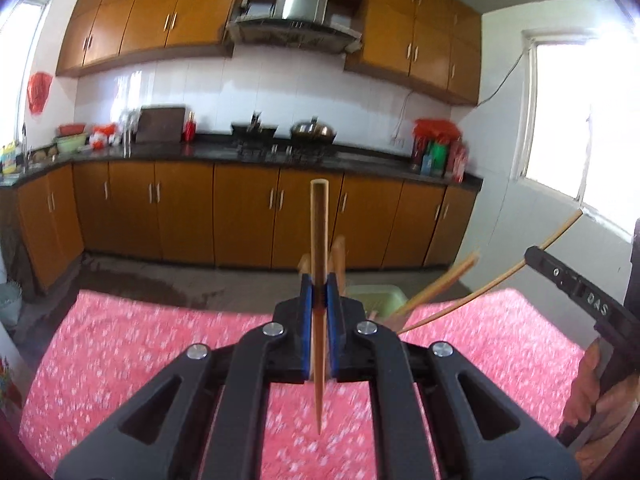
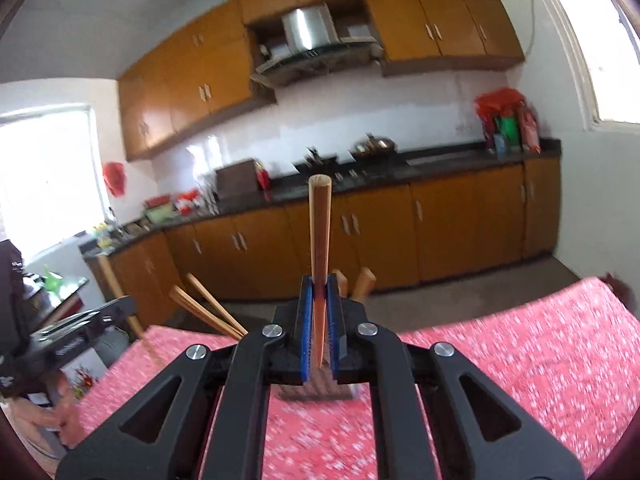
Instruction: Organize utensils
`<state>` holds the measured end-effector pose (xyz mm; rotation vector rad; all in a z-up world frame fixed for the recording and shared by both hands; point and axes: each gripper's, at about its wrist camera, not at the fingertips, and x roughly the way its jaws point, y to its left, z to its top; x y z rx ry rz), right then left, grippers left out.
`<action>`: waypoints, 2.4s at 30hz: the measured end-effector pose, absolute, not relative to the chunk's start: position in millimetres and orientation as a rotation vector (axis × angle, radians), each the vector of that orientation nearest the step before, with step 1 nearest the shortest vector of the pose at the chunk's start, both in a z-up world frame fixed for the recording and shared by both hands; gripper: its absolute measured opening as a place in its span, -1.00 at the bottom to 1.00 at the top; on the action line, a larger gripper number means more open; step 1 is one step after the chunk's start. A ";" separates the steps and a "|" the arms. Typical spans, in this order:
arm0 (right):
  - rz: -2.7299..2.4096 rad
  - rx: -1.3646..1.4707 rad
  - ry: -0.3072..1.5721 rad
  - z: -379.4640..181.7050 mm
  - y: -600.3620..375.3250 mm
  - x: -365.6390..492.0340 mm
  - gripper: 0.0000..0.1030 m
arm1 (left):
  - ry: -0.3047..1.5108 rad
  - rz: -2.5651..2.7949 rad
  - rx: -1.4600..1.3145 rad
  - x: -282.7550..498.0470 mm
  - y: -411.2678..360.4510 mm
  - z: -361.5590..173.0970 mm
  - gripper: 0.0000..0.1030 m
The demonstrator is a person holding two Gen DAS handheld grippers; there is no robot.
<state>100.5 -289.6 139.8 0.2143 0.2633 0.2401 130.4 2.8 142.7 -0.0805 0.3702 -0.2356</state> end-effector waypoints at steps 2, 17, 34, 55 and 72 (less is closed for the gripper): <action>0.254 0.194 0.222 153.2 -282.3 100.2 -0.85 | 0.325 -0.237 -0.093 136.6 -7.1 157.7 -0.84; 0.224 0.155 0.321 137.5 -262.7 158.6 -0.85 | 0.162 -0.159 -0.179 200.0 -44.6 173.7 -0.84; 0.172 0.139 0.270 140.7 -260.4 144.2 -0.08 | 0.201 -0.158 -0.201 185.4 -15.4 160.5 0.03; 0.026 0.000 0.232 70.3 -242.5 28.7 0.97 | 0.271 -0.045 0.030 25.5 11.1 57.7 0.92; 0.014 0.017 0.386 16.4 -241.7 10.8 0.97 | 0.343 -0.054 0.039 3.8 -0.2 17.7 0.92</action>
